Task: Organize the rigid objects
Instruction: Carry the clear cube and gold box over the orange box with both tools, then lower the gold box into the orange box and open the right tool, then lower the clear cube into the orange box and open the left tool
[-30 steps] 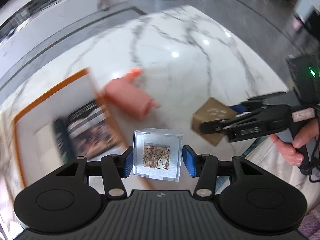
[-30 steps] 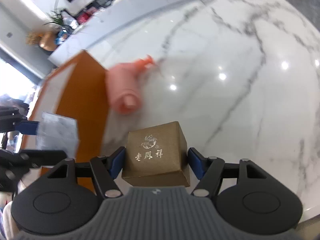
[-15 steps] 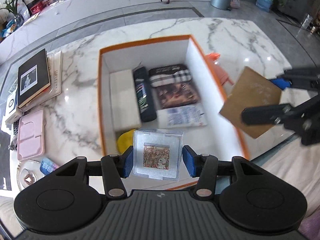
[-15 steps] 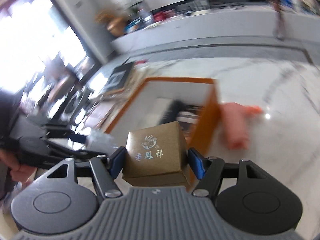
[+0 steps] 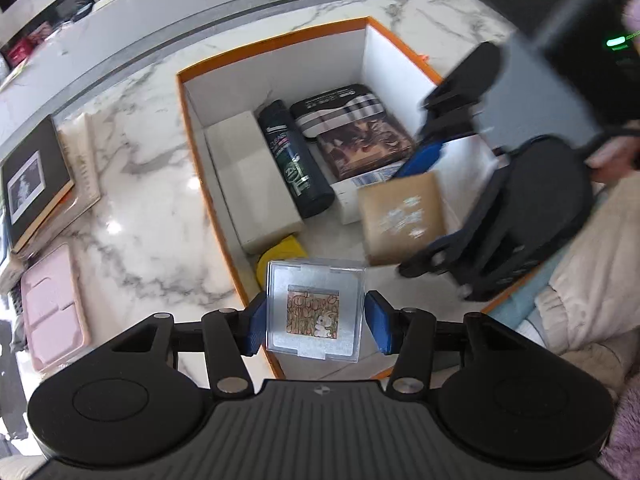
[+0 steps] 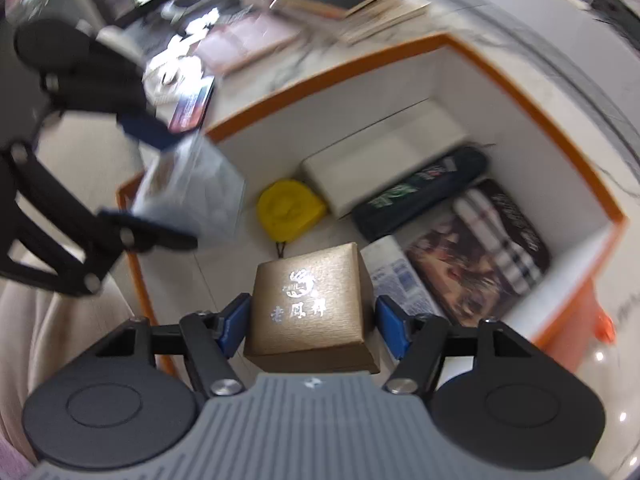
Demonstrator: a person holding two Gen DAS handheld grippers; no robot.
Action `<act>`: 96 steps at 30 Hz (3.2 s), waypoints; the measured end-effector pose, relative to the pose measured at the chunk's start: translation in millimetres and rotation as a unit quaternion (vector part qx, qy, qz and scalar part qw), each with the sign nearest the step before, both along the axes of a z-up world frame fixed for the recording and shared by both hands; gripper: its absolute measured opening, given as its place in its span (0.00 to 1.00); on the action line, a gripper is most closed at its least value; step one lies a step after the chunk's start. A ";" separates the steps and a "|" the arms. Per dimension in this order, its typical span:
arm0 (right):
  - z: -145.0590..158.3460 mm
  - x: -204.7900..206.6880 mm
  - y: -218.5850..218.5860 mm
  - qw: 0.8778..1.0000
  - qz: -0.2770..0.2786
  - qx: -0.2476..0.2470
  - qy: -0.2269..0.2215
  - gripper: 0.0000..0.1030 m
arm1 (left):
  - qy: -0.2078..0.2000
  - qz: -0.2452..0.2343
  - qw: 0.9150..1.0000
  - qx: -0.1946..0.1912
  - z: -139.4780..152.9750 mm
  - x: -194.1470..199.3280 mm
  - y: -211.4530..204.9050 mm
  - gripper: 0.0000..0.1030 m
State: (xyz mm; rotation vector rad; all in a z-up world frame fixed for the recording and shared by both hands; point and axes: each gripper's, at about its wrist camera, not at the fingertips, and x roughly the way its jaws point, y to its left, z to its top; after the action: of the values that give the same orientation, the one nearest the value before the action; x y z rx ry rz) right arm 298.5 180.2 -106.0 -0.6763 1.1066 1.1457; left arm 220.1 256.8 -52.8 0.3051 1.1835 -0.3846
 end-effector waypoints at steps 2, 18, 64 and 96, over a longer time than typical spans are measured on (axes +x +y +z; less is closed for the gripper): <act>-6.9 1.9 10.1 1.000 0.022 -0.006 0.006 0.66 | -0.004 -0.018 1.000 0.001 0.4 -2.1 -0.3 0.57; -34.0 2.2 58.0 0.991 0.087 0.017 0.099 0.66 | -0.043 0.011 0.999 -0.021 46.6 -7.3 34.5 0.57; 20.4 13.5 -65.3 0.955 -0.253 0.139 0.064 0.25 | -0.007 -0.003 1.000 0.004 8.1 16.0 -30.8 0.57; 49.4 -8.7 -173.5 0.889 -0.391 0.234 -0.037 0.34 | 0.039 0.220 0.974 0.028 -52.5 49.9 -48.9 0.64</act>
State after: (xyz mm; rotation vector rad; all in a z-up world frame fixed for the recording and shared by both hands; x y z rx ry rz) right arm 289.8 6.7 -56.7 0.1230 0.8542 0.6232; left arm 270.0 208.0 -105.3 0.0711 1.3015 0.0248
